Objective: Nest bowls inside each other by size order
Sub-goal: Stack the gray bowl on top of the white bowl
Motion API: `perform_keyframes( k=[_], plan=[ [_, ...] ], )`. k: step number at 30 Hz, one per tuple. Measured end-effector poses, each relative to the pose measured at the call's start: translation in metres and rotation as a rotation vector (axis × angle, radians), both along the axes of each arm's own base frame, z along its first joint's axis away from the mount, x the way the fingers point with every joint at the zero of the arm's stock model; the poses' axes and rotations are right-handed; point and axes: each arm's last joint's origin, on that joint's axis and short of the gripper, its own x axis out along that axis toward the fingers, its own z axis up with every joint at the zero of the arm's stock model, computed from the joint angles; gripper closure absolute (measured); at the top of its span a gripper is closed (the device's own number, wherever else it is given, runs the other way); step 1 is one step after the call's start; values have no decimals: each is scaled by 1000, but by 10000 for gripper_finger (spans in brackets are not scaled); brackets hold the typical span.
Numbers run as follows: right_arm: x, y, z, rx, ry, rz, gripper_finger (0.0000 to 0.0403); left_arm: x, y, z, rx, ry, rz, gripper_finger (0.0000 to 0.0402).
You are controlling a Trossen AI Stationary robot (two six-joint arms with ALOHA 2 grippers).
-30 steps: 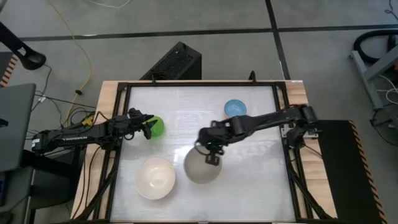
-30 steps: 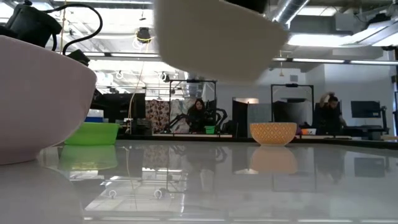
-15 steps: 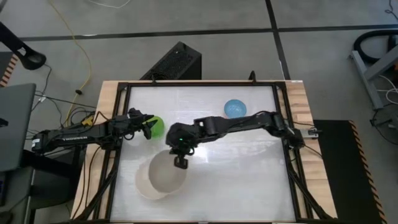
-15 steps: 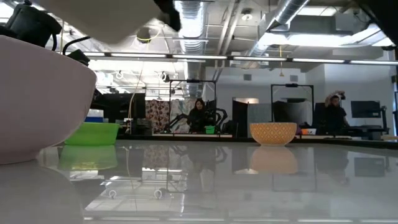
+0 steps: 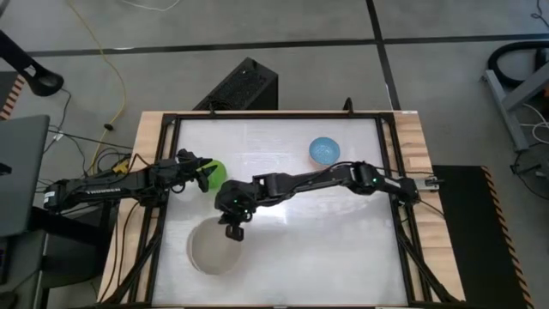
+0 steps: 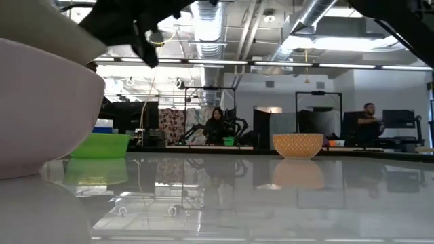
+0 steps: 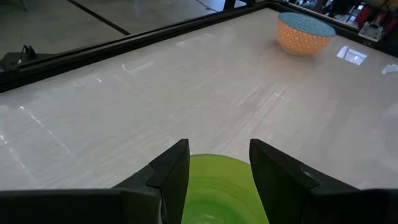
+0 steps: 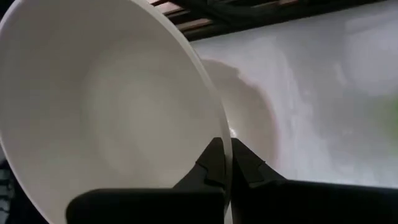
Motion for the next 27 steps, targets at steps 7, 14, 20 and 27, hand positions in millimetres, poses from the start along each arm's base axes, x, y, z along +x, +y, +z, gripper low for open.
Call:
perform_keyframes(
  k=[7,14,20,27],
  plan=[
    [13,2,-18,79,-27,5,392,0,0,0,2,0,6,244],
    [14,3,-28,100,24,-2,392,0,0,0,2,-1,5,244],
    [13,4,-28,88,20,-2,374,0,0,0,2,-1,6,244],
    [12,3,-29,75,36,-18,337,0,0,0,2,-1,6,244]
  ],
)
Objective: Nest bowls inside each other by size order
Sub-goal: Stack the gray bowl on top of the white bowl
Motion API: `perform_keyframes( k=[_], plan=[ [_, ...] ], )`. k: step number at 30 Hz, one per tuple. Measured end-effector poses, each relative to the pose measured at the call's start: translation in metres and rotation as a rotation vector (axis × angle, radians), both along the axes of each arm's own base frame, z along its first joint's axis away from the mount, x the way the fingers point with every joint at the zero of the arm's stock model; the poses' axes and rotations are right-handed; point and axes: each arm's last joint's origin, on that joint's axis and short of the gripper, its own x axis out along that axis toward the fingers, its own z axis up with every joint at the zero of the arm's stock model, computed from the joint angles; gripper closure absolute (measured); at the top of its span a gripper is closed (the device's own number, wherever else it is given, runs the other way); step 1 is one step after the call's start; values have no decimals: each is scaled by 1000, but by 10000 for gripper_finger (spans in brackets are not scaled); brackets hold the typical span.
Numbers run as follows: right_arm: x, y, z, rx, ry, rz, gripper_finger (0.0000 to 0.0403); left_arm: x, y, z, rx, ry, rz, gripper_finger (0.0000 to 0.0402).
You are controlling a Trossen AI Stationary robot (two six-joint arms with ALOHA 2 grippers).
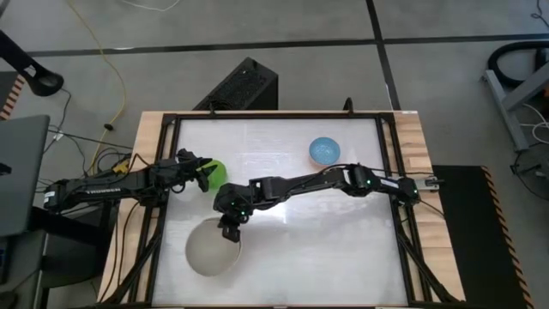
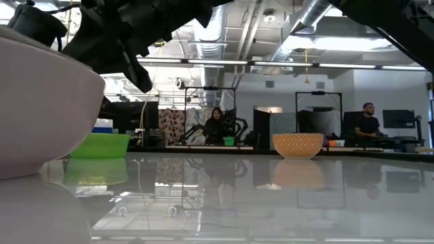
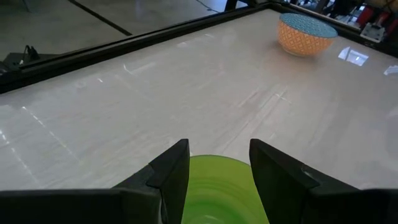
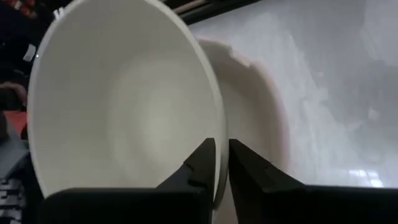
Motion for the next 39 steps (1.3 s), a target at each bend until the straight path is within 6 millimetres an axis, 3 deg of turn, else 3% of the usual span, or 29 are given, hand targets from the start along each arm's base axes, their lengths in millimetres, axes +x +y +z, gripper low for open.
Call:
perform_keyframes(
  k=[8,19,26,32,35,39],
  plan=[
    [1,-4,0,-46,-12,-30,295,0,0,0,0,1,0,244],
    [-3,-5,-1,-102,9,31,189,0,0,0,0,1,0,244],
    [-10,-9,26,-186,26,85,179,0,0,0,0,1,1,244],
    [-4,-9,45,-257,-144,-4,213,0,0,0,0,1,1,244],
    [2,-2,46,-269,-229,-26,275,0,0,0,0,1,1,244],
    [6,13,32,-323,-314,-50,382,0,0,0,0,1,1,244]
  ],
)
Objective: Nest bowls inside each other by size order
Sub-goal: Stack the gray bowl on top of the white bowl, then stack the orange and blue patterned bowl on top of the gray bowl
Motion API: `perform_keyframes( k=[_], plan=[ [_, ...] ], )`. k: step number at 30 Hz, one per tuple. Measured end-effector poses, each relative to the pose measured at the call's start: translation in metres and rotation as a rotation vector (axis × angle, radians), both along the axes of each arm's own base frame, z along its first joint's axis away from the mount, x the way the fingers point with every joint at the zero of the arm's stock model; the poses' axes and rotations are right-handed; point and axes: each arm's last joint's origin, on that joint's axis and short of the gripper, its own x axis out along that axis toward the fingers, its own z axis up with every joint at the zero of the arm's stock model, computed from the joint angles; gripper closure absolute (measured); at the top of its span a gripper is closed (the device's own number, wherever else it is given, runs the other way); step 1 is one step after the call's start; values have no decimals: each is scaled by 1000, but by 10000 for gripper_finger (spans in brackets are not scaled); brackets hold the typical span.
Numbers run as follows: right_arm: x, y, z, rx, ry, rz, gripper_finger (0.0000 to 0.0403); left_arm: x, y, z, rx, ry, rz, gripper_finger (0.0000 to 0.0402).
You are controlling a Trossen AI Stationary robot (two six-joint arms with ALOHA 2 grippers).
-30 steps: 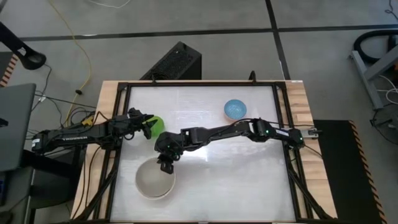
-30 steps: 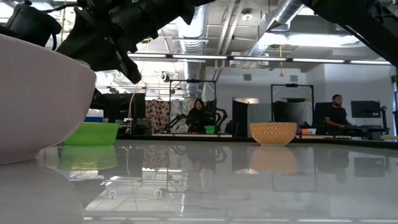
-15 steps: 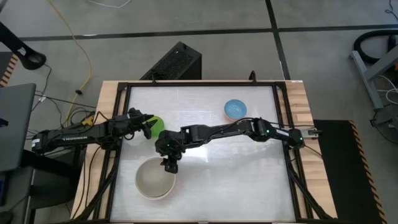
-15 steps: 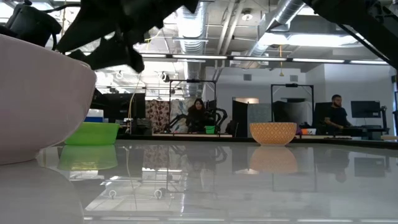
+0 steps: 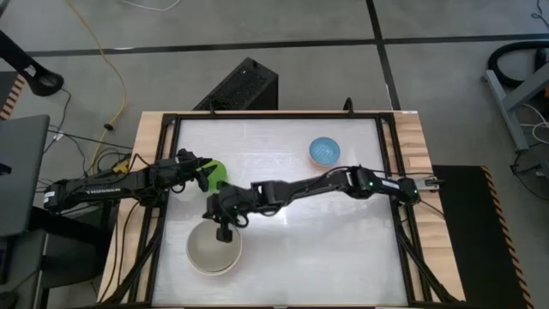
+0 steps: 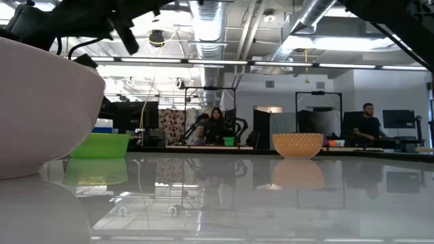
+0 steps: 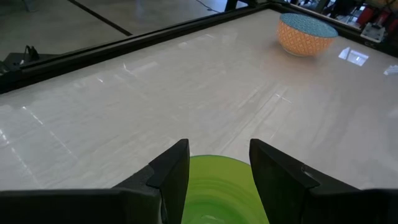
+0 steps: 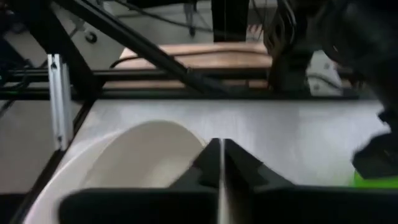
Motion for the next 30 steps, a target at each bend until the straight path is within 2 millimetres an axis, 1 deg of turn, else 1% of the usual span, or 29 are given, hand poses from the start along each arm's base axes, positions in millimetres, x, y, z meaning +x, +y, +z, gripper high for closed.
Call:
perform_keyframes(
  k=[1,3,6,10,12,14,18,20,21,23,24,27,30],
  plan=[
    [0,4,-1,-14,-21,-12,388,0,0,0,0,0,0,244],
    [1,11,-2,-25,-52,-41,387,0,0,0,0,0,0,244],
    [4,20,-12,-42,-127,-90,391,0,0,0,0,0,0,244],
    [11,29,-38,-82,-143,-141,398,0,0,0,0,0,-1,244],
    [11,33,-47,-88,-120,-152,398,0,0,0,0,0,-1,244],
    [15,33,-52,-81,-140,-164,398,0,0,0,-1,1,-3,244],
    [17,31,-66,-100,-111,-172,398,0,0,0,-1,1,-2,244],
    [18,29,-68,-111,-103,-176,398,0,0,0,-1,1,-2,244],
    [18,27,-67,-113,-108,-178,398,0,0,0,-1,1,-2,244],
    [15,24,-55,-131,-107,-175,398,0,0,0,-1,1,-2,244],
    [13,23,-46,-138,-114,-174,398,0,0,0,-1,1,-2,244],
    [0,17,-11,-177,-101,-166,398,0,0,0,-1,2,-3,244],
    [-25,9,26,-212,-10,-158,398,0,0,0,-1,2,-3,244]
  ],
)
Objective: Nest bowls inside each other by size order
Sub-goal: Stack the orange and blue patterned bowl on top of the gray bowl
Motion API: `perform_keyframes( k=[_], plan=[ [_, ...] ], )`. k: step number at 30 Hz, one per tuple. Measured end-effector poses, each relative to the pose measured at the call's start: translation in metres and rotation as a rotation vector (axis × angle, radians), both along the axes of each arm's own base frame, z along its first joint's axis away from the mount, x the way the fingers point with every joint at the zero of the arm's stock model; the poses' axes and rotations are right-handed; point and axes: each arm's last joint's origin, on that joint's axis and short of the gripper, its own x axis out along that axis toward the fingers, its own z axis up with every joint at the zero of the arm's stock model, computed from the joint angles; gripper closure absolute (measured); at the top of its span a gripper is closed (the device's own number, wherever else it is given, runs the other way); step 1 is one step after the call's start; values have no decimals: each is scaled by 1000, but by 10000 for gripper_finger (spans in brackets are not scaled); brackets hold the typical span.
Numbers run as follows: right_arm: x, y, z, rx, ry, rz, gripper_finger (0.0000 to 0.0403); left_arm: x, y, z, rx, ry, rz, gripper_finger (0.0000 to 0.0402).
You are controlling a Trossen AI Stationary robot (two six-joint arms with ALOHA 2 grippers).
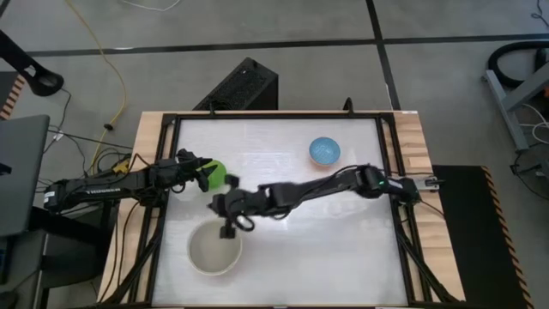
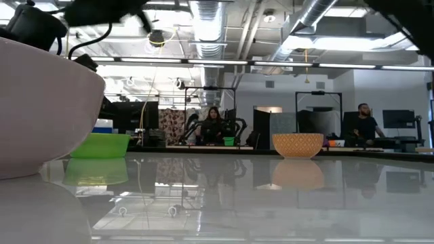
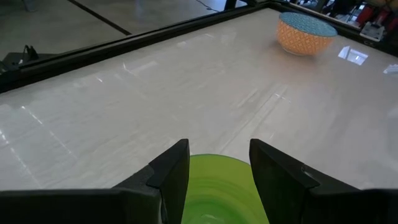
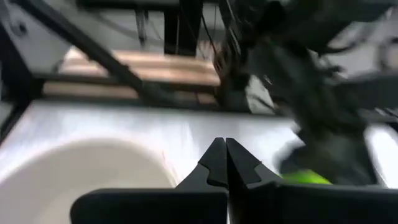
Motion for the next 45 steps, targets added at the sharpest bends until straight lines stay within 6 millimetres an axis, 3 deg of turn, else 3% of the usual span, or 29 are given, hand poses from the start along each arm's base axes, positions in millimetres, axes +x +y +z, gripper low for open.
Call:
perform_keyframes(
  k=[6,13,18,23,28,31,36,40,45],
  plan=[
    [-61,-39,48,49,305,-114,397,0,0,0,0,0,0,244],
    [-109,-84,51,69,628,-391,397,0,0,0,-1,0,-1,244],
    [-132,-105,55,-59,720,-617,383,0,0,0,0,0,-1,244],
    [-162,-123,77,-70,746,-701,373,0,0,0,0,0,-1,244],
    [-219,-155,92,70,692,-773,388,0,0,0,-2,0,-4,244],
    [-257,-174,83,205,625,-822,397,0,0,0,-2,0,-5,244],
    [-300,-197,53,409,427,-914,379,0,0,0,-1,0,-4,244],
    [-320,-212,25,495,411,-969,322,0,0,0,-2,0,-4,244],
    [-329,-233,-9,603,489,-1021,230,0,0,0,-2,0,-4,244]
  ],
)
